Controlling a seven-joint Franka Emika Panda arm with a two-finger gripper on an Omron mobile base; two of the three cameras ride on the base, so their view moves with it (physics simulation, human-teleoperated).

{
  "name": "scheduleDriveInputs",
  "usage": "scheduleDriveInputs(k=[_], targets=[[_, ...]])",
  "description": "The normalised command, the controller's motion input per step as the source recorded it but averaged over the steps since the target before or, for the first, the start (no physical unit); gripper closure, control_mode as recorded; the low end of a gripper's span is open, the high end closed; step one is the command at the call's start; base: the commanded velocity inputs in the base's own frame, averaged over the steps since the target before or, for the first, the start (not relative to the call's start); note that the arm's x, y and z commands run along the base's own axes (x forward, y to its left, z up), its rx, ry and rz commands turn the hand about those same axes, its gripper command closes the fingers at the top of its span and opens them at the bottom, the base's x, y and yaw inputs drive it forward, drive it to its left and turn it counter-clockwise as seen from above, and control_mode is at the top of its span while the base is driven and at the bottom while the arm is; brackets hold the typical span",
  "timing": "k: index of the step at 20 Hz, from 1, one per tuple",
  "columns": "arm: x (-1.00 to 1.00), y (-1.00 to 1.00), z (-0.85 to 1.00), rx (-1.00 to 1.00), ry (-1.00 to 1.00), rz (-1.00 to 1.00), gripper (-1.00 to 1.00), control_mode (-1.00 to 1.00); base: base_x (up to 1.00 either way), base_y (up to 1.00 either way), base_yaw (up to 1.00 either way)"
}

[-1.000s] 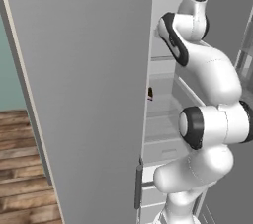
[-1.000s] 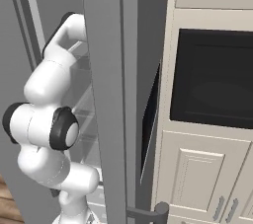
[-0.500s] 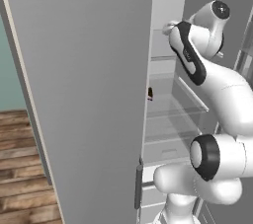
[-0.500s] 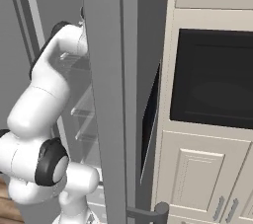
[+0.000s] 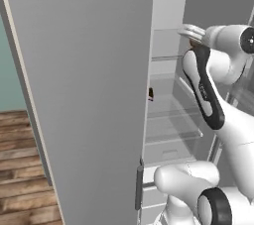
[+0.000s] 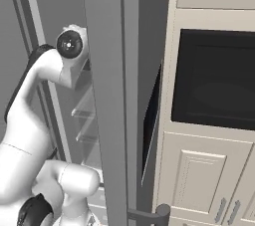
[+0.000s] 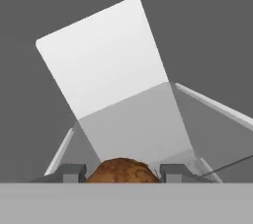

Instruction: Place the mayonnaise and mayonnaise from the counter to the top shelf of the fridge. If the existing items in the fridge are on the top shelf, move them to other shelves.

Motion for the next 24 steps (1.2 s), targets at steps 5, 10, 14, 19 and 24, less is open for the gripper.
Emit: scheduleDriveInputs(k=[5, 10, 14, 19, 24], targets=[[-1.00, 0.00, 0.43, 0.00, -0.01, -0.14, 1.00, -1.00, 0.00, 0.00, 0.00], [-1.00, 0.00, 0.15, -0.07, 0.03, -0.07, 1.00, -1.00, 0.00, 0.00, 0.00], [-1.00, 0.11, -0.21, -0.18, 0.14, -0.02, 1.00, -1.00, 0.00, 0.00, 0.00], [-1.00, 0.06, -0.92, -0.17, 0.07, 0.00, 1.00, -1.00, 0.00, 0.00, 0.00], [-0.86, 0.15, -0.99, -0.11, 0.22, 0.00, 1.00, -1.00, 0.00, 0.00, 0.00]])
